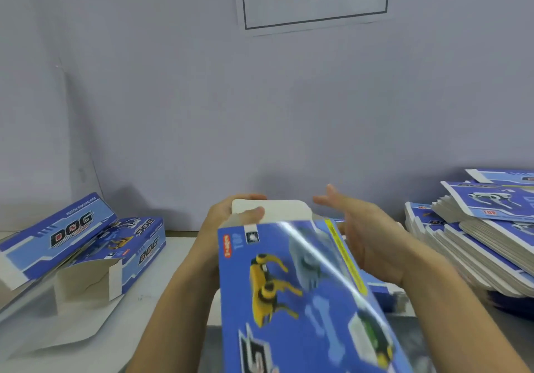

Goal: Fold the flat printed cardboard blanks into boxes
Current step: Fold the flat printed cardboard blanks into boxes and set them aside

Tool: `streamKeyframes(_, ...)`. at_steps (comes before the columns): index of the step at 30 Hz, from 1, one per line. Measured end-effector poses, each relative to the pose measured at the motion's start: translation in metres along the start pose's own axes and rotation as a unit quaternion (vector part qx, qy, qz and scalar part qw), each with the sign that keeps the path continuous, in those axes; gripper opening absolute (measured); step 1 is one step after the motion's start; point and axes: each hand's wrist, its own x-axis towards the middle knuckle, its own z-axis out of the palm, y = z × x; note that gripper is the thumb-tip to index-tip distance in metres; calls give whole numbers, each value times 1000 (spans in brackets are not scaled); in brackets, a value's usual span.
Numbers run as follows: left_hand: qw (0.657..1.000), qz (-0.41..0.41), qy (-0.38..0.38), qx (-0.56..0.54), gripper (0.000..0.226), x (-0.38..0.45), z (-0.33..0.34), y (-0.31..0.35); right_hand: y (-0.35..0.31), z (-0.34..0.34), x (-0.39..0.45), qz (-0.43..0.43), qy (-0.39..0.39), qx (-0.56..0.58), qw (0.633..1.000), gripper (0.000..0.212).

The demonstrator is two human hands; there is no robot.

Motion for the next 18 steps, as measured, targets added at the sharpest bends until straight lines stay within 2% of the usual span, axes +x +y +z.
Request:
streamKeyframes(2, 999, 10, -6, 35, 13, 4, 4, -4, 4, 1, 6, -61, 54, -80, 993, 27)
streamKeyframes(4, 999, 25, -16, 43, 11, 5, 8, -8, 6, 4, 8, -80, 109, -103, 985, 19)
streamKeyframes(8, 998, 13, -42, -35, 16, 0, 10, -9, 6, 4, 8, -87, 146, -64, 983, 23)
streamKeyframes(13, 998, 51, -18, 12, 17, 4, 7, -10, 7, 8, 9, -103, 127, -38, 986, 20)
streamKeyframes(18, 999, 27, -27, -12, 16, 3, 2, -8, 6, 12, 8, -122, 137, -14, 983, 22)
